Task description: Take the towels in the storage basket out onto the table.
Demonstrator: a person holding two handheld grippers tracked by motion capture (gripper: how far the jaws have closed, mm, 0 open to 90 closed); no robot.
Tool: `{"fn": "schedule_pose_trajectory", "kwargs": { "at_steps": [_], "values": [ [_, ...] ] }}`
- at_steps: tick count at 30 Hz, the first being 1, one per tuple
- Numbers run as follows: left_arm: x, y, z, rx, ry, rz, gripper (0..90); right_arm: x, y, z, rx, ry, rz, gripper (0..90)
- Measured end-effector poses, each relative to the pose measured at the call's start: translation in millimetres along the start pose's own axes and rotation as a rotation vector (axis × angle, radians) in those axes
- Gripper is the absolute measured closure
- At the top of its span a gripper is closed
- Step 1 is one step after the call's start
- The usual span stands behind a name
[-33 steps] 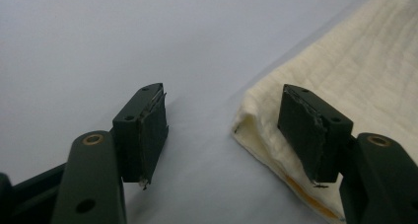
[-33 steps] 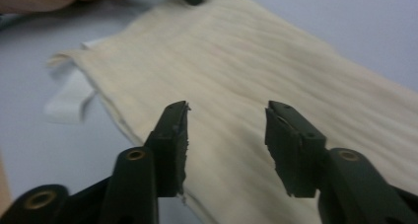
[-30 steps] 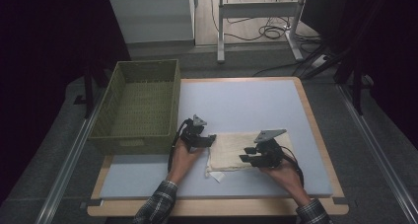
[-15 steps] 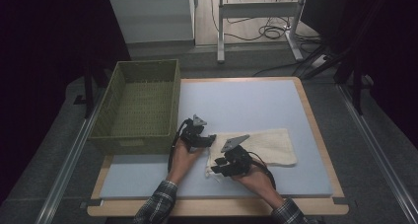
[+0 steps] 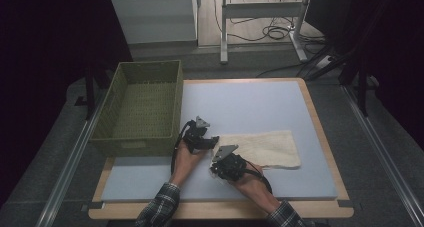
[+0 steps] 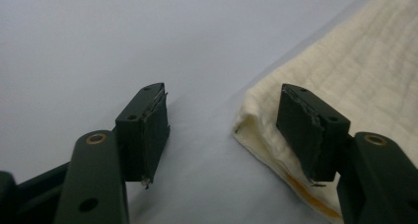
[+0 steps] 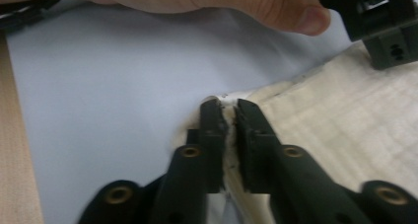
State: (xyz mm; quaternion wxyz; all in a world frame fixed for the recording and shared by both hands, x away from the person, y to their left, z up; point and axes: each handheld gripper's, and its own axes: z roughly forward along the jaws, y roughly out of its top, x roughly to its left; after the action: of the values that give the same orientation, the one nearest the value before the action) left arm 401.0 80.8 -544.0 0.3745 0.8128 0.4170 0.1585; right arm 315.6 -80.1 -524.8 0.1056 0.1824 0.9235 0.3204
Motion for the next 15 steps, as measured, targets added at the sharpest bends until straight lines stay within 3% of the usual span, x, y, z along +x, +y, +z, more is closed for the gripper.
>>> {"fn": "schedule_pose_trajectory", "kwargs": {
  "at_steps": [2, 7, 8, 11, 15],
  "values": [
    [-1.1, -0.3, -1.0, -0.008, -0.012, 0.008, 43.6, -1.9, -0.5, -0.2, -0.004, 0.011, 0.014, 84.8],
    [-5.9, -0.5, -1.8, -0.015, -0.082, -0.008, 78.5, -8.3, -4.7, -1.6, -0.031, 0.068, 0.079, 85.4],
    [-6.9, -0.7, -2.3, -0.017, -0.079, -0.018, 85.5, -8.8, -5.3, -1.8, -0.037, 0.077, 0.088, 85.4],
    [-10.3, -2.0, -7.9, -0.030, -0.013, -0.009, 86.9, -8.3, -4.8, -3.0, -0.064, 0.094, 0.098, 85.4],
    [-10.4, -6.8, -20.0, -0.056, 0.032, -0.039, 86.9, -7.0, 1.9, -4.4, -0.103, 0.128, 0.101, 85.3]
  ]
}}
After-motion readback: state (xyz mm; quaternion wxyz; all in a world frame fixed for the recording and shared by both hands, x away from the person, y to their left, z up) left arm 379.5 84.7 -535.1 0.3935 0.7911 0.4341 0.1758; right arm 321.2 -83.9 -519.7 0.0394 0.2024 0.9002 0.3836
